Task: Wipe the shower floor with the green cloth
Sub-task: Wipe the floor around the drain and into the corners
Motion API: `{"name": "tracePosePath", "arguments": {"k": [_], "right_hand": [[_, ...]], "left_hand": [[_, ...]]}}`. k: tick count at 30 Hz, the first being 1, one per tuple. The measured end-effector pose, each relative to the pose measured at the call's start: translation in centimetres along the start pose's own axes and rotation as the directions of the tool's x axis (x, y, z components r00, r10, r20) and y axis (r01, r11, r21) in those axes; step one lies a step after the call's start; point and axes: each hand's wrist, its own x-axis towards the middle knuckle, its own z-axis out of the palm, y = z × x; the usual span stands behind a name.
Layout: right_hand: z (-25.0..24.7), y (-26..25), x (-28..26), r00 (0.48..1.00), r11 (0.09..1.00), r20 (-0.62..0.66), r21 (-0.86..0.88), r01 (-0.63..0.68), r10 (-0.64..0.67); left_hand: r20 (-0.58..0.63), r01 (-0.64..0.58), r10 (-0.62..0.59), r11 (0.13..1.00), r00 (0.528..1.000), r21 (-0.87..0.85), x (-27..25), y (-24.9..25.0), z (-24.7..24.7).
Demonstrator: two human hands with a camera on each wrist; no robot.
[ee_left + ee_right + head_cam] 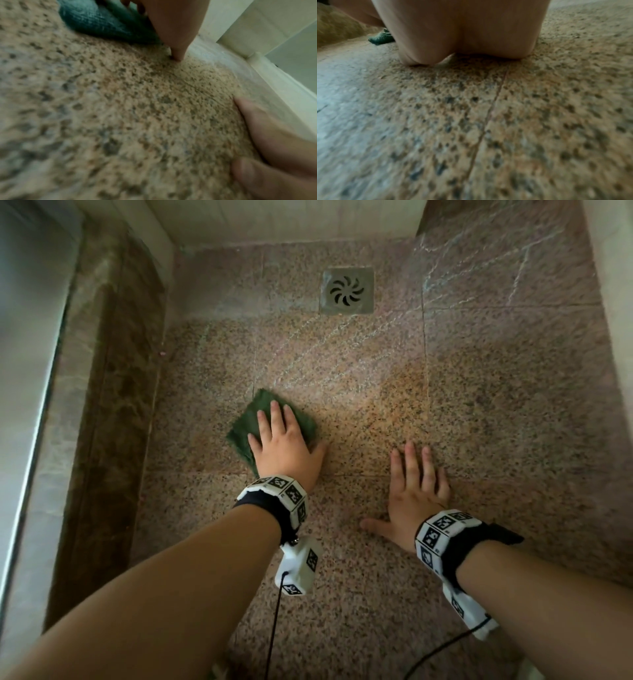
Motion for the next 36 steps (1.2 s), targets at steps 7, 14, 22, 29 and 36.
{"name": "tracePosePath", "arguments": {"k": [7,14,22,29,36], "right_hand": [[-0.2,0.0,-0.1,1.0,1.0,0.014,0.001,-0.002,0.002],[-0.4,0.1,-0.1,1.0,1.0,0.022,0.012,0.003,-0.003],[0.2,0.0,0.0,0.999,1.0,-0.036,0.002,-0.005,0.005],[0.2,0.0,0.0,0.998,1.0,-0.057,0.004,-0.006,0.006],[0.6,-0.1,0.2,0.997,1.0,-0.074,-0.006,-0.014,0.013]], "left_hand": [[-0.165,-0.013,-0.128,0.751,0.978,-0.66,-0.3,0.9,-3.2],[0.273,0.29,-0.165,0.086,0.948,-0.953,0.1,1.5,-5.8],[-0.217,0.097,-0.253,0.83,0.943,-0.549,-0.9,-2.8,-3.0],[-0.203,-0.337,0.318,0.939,0.926,-0.07,-4.0,1.0,-0.4],[0.165,-0.338,0.316,0.933,0.934,0.127,-5.3,0.0,2.4]]}}
